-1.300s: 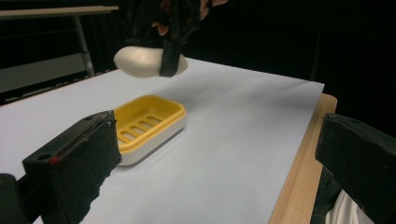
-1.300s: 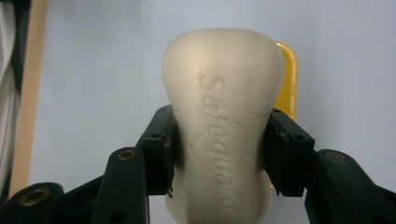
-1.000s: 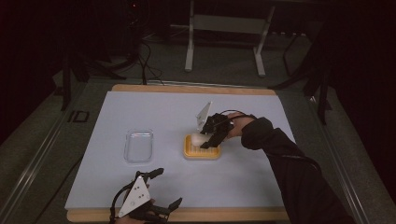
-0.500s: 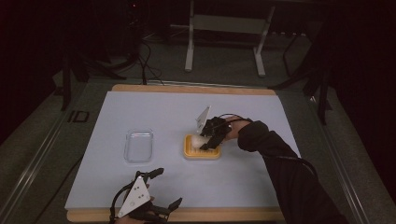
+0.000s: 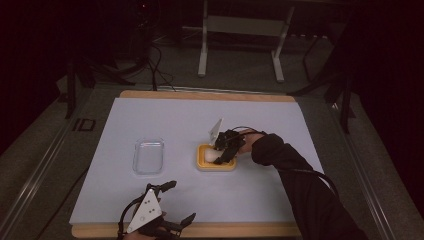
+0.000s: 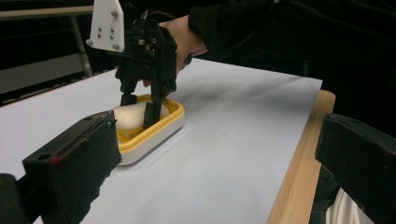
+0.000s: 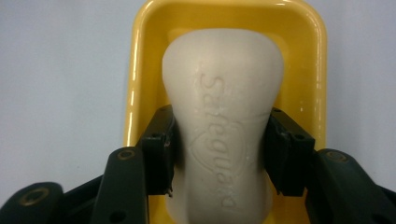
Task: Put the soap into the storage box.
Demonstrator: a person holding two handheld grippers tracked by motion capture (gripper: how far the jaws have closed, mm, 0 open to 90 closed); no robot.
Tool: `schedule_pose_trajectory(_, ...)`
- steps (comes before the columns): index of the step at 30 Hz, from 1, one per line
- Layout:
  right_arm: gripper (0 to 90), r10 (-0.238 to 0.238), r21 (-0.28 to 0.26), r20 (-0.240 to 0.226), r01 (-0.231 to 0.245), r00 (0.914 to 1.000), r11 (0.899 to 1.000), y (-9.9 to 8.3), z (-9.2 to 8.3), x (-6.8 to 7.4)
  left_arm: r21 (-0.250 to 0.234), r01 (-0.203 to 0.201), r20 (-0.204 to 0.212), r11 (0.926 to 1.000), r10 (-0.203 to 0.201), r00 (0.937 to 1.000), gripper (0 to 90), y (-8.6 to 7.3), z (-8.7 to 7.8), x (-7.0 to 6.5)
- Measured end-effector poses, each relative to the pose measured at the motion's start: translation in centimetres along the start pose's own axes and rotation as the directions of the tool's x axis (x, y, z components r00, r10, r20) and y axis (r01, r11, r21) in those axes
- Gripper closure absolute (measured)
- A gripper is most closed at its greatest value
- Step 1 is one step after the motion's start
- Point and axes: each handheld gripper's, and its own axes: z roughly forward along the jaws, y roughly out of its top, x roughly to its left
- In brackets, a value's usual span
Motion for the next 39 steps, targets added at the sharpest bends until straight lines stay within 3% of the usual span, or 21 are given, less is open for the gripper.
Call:
schedule_pose_trajectory(13,41.4,0.03,-0.024,0.007,-0.03,0.9995,0.999,0.3,-0.4,-0.1,0.0,0.001,-0.001,1.0,-0.001,1.0,0.1,0.0,0.0,0.0)
schedule_pose_trajectory(29,26.3,0.083,-0.068,0.083,-0.077,0.9931,0.995,0.3,-2.2,0.8,0.004,0.005,-0.001,1.0,-0.005,1.0,0.0,0.0,0.1,0.0)
schedule_pose_trajectory(31,21.0,0.089,-0.074,0.099,-0.082,0.991,0.994,0.3,-2.6,1.2,0.005,0.004,-0.001,1.0,-0.004,1.0,0.0,0.0,0.1,0.0)
schedule_pose_trajectory(34,11.8,0.159,-0.109,0.099,-0.148,0.9823,0.983,0.2,-3.2,1.2,0.005,0.003,0.003,1.0,-0.003,1.0,0.0,0.1,0.1,-0.1)
schedule_pose_trajectory(35,10.9,0.183,-0.11,0.087,-0.173,0.9793,0.979,0.1,-3.4,1.3,0.005,0.001,0.004,1.0,-0.001,1.0,0.0,0.1,0.1,-0.1)
schedule_pose_trajectory(38,11.1,0.24,-0.137,0.126,-0.223,0.9626,0.965,-0.2,-4.1,1.4,0.004,0.002,0.004,1.0,-0.002,1.0,0.0,0.1,0.2,-0.1)
schedule_pose_trajectory(39,11.1,0.243,-0.151,0.129,-0.223,0.9615,0.963,-0.4,-4.3,1.5,0.006,0.002,0.004,1.0,-0.002,1.0,0.0,0.1,0.2,-0.1)
